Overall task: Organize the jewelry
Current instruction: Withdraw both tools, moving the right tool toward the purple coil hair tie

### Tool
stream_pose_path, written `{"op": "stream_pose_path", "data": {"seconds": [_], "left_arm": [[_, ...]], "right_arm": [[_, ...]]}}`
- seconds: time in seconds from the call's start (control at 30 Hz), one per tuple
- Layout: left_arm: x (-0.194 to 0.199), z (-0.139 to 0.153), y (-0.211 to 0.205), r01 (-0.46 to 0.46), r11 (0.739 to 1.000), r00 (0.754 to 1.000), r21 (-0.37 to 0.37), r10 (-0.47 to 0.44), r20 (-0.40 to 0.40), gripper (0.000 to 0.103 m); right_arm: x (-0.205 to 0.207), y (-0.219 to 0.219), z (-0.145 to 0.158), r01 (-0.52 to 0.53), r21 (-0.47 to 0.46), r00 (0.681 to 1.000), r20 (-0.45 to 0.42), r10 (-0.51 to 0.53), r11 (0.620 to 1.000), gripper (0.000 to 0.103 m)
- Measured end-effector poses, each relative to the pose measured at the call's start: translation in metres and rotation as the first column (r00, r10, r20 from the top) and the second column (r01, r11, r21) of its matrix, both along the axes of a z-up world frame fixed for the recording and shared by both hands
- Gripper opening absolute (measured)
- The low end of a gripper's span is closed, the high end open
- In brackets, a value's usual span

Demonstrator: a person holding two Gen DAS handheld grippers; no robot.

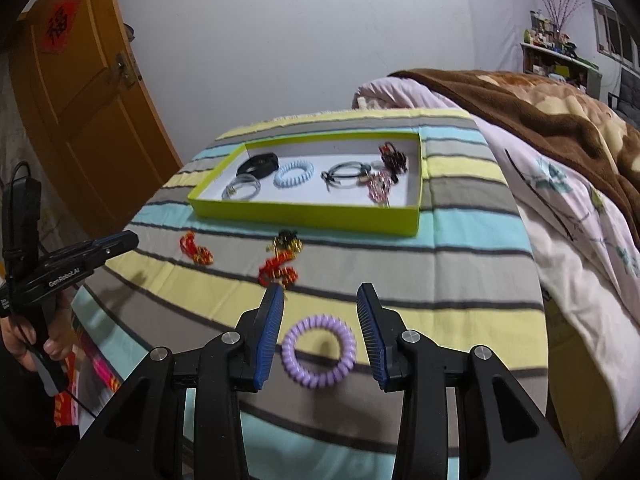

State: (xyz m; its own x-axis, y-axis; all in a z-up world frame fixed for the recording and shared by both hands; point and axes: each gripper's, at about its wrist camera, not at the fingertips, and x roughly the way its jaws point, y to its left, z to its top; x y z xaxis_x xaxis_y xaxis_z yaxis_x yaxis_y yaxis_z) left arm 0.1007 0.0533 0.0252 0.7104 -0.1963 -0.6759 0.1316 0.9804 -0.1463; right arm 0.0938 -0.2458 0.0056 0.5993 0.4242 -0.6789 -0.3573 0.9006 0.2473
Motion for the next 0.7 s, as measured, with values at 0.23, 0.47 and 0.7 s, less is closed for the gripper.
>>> {"op": "stream_pose_path", "data": {"seconds": [0.23,0.47,0.7], "left_arm": [[-0.013,-0.004,-0.007,0.025,1.000,1.000,-0.016,-0.025,-0.008,0.010],[-0.013,-0.010,-0.023,0.064,0.998,0.998,-0.028,-0.065,-0.025,0.016],[-0.007,-0.013,-0.048,0.125,0.992,0.991,-0.021,-0.125,-0.036,0.016]], "right_arm": [[-0.008,0.002,-0.010,-0.007,-0.016,1.000,-0.024,0.006,1.000,0.039],[-0.007,0.000,-0.018,0.011,-0.024,0.999,-0.047,-0.012,1.000,0.039],[-0.006,0.001,-0.026,0.016,-0.057,0.997,-0.068,-0.019,0.998,0.039]]}}
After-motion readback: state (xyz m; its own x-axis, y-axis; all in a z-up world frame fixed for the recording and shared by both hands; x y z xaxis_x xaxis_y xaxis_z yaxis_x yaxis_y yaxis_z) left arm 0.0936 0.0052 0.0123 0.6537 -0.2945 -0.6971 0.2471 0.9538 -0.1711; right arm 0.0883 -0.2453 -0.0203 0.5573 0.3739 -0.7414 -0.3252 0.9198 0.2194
